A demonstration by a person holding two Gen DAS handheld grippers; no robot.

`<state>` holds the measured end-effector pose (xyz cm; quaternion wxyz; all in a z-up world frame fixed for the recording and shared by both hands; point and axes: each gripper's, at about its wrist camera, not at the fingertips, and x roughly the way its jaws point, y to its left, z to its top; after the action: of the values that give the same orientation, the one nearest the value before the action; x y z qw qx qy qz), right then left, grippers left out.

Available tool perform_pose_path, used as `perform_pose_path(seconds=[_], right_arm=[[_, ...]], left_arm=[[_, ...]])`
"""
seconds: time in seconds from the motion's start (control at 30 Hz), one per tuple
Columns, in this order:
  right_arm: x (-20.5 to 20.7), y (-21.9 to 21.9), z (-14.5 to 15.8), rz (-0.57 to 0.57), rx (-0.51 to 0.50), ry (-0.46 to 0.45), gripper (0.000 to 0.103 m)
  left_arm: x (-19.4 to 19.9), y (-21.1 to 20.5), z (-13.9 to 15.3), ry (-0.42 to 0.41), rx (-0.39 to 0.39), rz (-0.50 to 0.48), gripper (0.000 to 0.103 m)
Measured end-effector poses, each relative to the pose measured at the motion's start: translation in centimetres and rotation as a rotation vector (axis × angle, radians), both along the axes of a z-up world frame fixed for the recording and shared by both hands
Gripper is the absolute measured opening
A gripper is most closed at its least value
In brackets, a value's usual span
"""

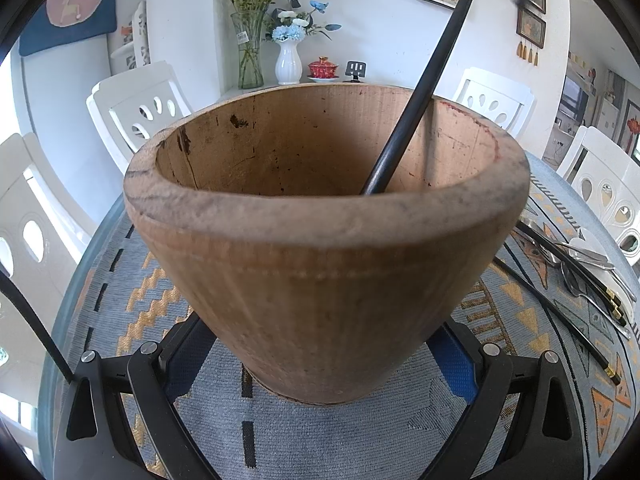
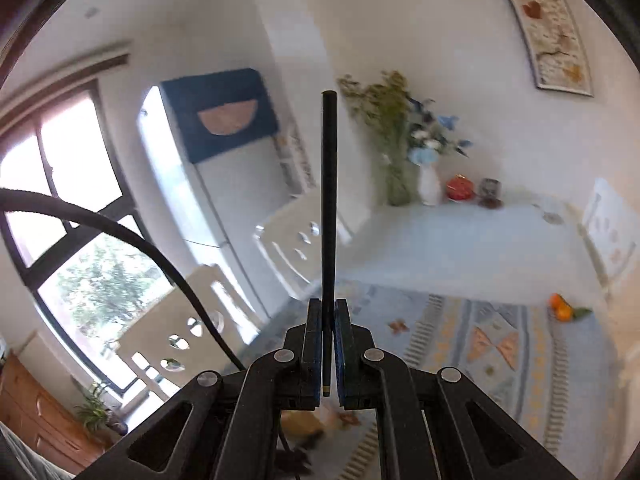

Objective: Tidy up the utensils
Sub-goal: 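Lift the chopstick and lower it into the wooden cup with the right tool, then open the right tool to release the chopstick into the cup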

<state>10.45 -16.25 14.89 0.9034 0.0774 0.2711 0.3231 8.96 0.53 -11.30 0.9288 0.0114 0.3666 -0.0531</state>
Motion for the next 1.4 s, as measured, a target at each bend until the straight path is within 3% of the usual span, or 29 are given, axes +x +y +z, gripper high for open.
perform_pose_path(seconds=[0.3,0.9,0.97,1.07,1.33,1.4], right_arm=[[0.9,5.3,-0.9,0.086,0.025,0.017,0.005],[3.4,8.4,-6.1,0.108,-0.062,0.147,0.005],[3.7,8.4,-6.4,0.110,-0.072,0.174,0.011],[3.8,7.6,-6.3,0.101,-0.061,0.184,0.027],[2.1,4.0,-3.0,0.067,-0.012,0.100,0.030],[1.6,3.1,-2.3,0.050,-0.016,0.073,0.038]], left_arm=[[-0.4,0.0,0.1,-0.008,-0.012,-0.003,0.097],[-0.6,-0.1,0.3,-0.012,0.002,-0.001,0.097],[-0.6,-0.1,0.3,-0.012,0.002,-0.001,0.097],[-0.6,-0.2,0.3,-0.010,0.002,0.000,0.097],[-0.4,-0.4,0.3,-0.005,0.012,0.001,0.098],[-0.3,-0.4,0.3,-0.003,0.013,0.002,0.098]])
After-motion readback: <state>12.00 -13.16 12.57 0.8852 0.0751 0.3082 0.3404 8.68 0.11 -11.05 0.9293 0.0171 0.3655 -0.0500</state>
